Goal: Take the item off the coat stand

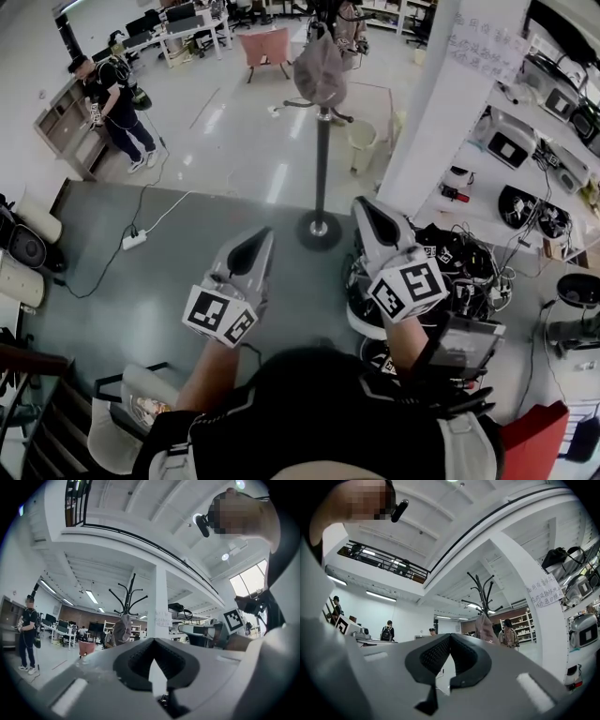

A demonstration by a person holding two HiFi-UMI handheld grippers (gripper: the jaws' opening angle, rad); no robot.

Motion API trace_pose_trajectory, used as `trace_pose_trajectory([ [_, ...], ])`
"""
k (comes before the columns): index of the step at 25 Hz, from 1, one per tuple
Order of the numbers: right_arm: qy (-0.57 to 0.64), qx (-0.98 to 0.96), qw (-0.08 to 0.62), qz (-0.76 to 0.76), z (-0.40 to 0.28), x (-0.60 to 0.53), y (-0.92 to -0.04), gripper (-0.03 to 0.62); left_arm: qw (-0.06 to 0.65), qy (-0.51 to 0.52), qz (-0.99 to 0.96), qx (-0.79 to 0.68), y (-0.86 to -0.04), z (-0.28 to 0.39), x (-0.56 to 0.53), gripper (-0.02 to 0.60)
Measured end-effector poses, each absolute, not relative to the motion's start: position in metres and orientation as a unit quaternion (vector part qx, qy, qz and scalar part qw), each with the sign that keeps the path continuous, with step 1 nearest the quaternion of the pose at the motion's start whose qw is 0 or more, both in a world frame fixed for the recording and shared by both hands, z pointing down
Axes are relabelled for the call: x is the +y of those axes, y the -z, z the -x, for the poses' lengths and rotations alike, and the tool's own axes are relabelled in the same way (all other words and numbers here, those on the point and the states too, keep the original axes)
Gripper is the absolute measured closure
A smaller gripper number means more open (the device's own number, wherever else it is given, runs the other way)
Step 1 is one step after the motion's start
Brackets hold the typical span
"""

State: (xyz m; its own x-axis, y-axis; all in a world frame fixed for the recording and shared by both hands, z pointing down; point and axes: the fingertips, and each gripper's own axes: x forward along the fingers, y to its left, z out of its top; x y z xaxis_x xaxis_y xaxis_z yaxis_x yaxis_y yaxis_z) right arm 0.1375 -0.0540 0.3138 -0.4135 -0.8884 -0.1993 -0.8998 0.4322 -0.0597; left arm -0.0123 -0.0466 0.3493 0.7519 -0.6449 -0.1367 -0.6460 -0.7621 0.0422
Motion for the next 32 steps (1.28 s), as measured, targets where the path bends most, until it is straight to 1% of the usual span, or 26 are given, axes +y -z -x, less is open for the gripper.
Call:
trace_pose_trajectory([
  [10, -0.028, 0.853, 0.102, 0.511, -0.171, -0.080, -0.316, 0.585, -0.003, -0.067, 0.927, 0.369, -0.352, -0.017, -0.071, 0.565],
  [19, -0.023, 0.864, 0.103, 0.493, -0.182, -0.097, -0.321, 0.585, -0.004, -0.051, 0.921, 0.385, -0.357, -0.027, -0.089, 0.565],
  [26, -0.027, 0.858, 0.099, 0.503, -0.182, -0.111, -0.318, 0.585, -0.010, -0.053, 0.925, 0.376, -0.356, -0.027, -0.108, 0.565],
  [32, -0.029, 0.853, 0.098, 0.513, -0.167, -0.130, -0.320, 0.585, -0.013, -0.062, 0.929, 0.364, -0.355, -0.015, -0.134, 0.565],
])
